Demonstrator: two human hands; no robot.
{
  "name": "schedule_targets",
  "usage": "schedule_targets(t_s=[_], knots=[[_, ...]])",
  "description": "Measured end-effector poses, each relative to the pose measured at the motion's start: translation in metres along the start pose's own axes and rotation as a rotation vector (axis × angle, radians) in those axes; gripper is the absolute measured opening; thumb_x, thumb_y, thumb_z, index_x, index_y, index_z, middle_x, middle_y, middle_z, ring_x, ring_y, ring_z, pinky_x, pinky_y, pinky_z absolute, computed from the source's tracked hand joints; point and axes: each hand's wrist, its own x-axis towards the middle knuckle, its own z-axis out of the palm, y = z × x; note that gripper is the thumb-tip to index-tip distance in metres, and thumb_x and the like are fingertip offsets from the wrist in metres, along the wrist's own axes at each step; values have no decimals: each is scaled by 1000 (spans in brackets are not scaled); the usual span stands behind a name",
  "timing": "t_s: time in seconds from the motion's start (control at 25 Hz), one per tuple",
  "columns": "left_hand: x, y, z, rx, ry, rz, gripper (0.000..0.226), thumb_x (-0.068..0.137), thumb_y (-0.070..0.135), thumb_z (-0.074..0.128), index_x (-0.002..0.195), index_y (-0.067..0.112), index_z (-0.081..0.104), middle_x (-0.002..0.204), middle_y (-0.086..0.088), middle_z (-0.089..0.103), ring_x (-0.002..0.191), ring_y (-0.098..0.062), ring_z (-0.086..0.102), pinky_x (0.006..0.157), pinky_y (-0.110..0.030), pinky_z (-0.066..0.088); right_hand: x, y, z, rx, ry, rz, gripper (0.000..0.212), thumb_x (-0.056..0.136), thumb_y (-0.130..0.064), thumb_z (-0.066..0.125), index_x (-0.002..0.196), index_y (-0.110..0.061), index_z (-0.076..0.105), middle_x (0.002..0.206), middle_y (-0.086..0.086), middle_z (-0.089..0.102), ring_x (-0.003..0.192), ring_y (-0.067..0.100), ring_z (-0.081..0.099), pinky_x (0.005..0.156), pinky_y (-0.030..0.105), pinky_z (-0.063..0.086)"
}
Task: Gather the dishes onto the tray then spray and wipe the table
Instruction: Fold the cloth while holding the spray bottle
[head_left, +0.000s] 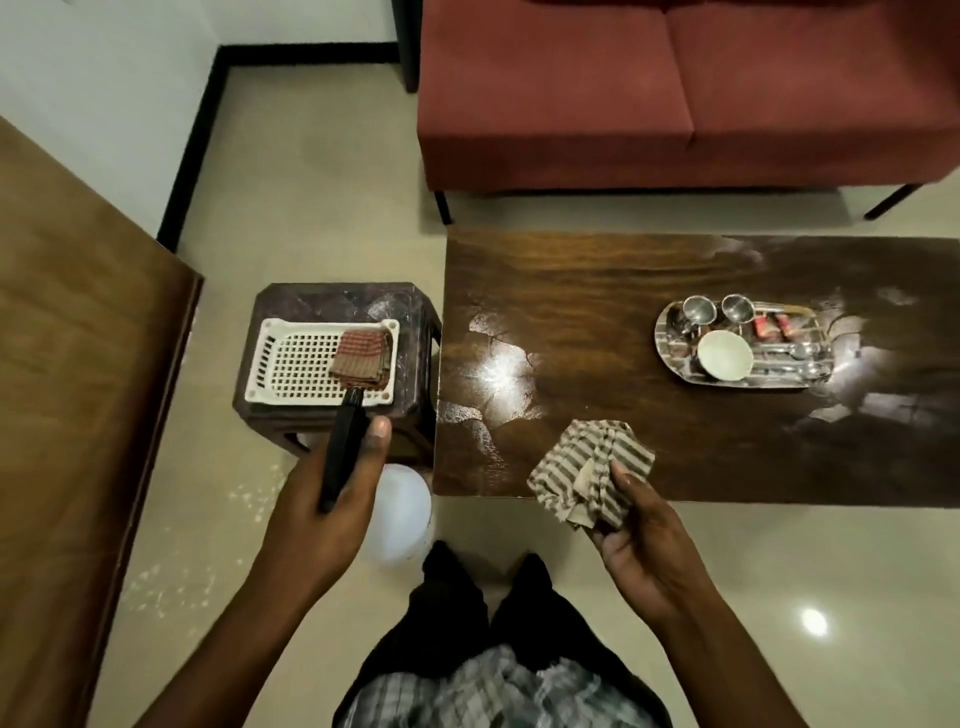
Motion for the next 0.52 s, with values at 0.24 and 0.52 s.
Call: schedule_targets(t_s=[0.24, 0.52], knots=[[-51, 20, -21, -122, 87, 7, 70, 76, 93, 52, 108, 38, 81, 109, 13, 83, 116, -6, 72, 105, -36, 51, -52, -22, 40, -229, -234, -1, 83, 70, -25, 98, 142, 0, 64, 138, 24, 71, 129, 40, 68, 116, 60, 48], [-61, 9, -69, -136, 225, -67, 57, 93, 77, 52, 112, 31, 80, 104, 12, 78, 110, -8, 69, 93, -35, 48, -56, 0, 115, -236, -348, 114, 26, 97, -10, 63, 114, 1, 79, 118, 25, 78, 97, 33, 82, 80, 48, 69]])
